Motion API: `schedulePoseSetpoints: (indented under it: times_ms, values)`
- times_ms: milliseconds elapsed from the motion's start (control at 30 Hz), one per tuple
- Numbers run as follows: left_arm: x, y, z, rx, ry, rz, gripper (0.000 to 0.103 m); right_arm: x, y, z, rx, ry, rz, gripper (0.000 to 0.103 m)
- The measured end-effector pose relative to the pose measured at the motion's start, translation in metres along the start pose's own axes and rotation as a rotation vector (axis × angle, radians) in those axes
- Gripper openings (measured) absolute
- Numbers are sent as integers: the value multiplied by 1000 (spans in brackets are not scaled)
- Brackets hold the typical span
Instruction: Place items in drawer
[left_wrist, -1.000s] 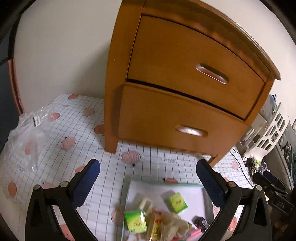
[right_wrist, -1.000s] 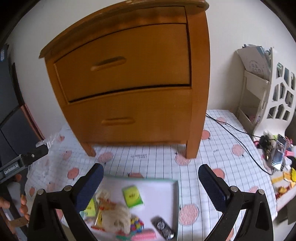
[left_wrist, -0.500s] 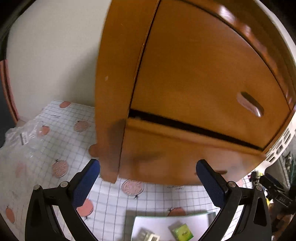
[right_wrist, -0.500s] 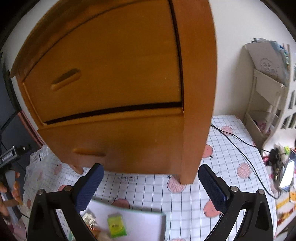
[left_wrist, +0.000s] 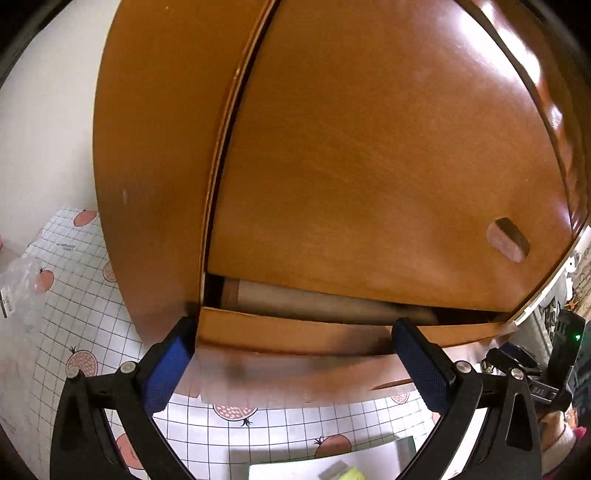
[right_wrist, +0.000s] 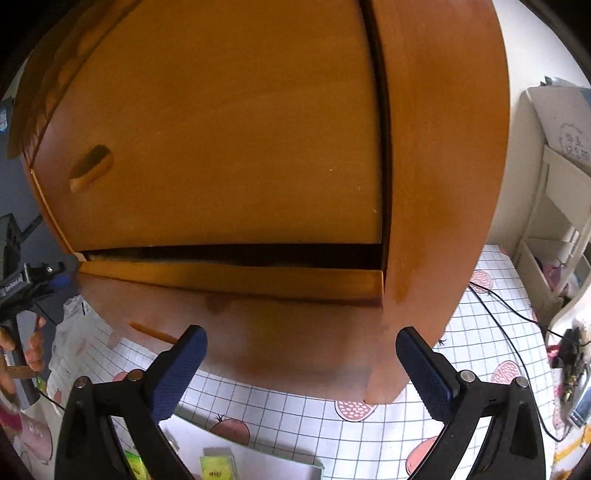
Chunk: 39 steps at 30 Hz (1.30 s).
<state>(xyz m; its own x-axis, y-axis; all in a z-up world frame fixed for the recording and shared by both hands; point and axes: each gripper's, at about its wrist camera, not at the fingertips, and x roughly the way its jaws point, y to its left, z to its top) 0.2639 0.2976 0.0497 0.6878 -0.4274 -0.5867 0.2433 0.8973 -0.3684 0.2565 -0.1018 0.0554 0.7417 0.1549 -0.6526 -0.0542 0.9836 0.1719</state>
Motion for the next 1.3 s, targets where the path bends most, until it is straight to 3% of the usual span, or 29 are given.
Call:
schedulePoseSetpoints:
  times_ms: [267,700,1300]
  values:
    - [-6,0,0,11,8,-28,103,4,2,3,2,-3,49,103]
    - [-14,-4,-13,32,4,-33,103,-4,24,5,-31,7,21,103]
    - [-58,-6,-51,28,7,-32,103,-37,38,-33,-50,37,-35,103]
